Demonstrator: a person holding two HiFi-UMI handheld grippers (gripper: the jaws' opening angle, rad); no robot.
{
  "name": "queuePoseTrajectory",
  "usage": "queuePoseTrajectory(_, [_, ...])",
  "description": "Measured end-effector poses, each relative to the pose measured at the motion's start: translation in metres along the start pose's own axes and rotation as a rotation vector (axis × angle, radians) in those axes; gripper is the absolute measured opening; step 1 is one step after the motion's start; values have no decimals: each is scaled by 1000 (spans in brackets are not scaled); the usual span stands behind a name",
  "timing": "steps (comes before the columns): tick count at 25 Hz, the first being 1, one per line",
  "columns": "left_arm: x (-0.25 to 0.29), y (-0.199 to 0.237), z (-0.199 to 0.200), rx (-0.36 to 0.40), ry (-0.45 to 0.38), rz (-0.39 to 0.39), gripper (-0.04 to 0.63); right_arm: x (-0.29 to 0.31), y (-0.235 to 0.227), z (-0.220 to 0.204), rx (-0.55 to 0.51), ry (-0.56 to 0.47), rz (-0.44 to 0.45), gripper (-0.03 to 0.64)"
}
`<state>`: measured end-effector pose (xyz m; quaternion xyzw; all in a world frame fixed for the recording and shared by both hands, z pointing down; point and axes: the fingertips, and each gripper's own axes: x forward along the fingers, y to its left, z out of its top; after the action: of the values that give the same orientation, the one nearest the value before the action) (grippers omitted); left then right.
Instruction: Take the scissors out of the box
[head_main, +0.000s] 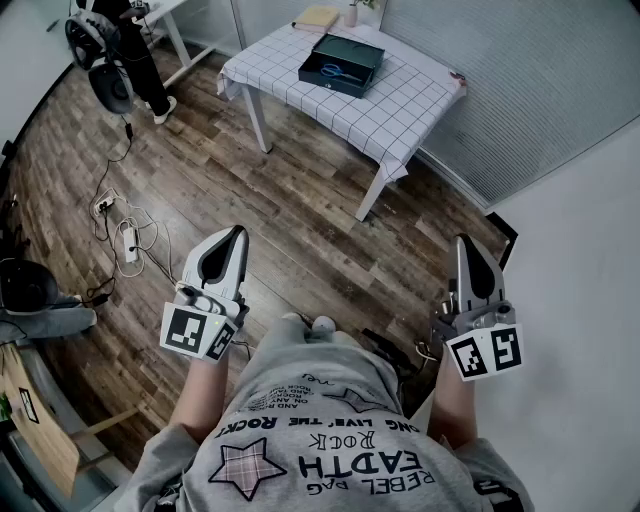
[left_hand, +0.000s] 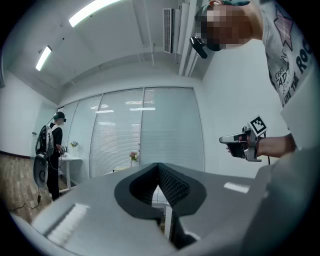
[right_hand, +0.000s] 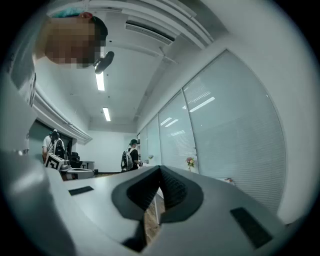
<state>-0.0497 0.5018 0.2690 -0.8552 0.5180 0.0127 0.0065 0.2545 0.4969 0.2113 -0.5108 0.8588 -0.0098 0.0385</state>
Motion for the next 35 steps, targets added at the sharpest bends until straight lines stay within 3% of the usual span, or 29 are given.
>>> queuePoseTrajectory(8, [-8, -7, -4, -1, 5, 10, 5, -12, 9, 2, -50, 0, 17, 14])
queuePoseTrajectory(19, [1, -9, 2, 13, 5, 6, 5, -4, 16, -2, 35, -1, 76, 15])
queuePoseTrajectory(27, [31, 13, 0, 9, 0, 7, 5, 36, 18, -4, 5, 10, 104, 15])
queuePoseTrajectory(35, [99, 53, 13, 33, -19, -28, 5, 110, -1, -4, -11, 28, 101, 15])
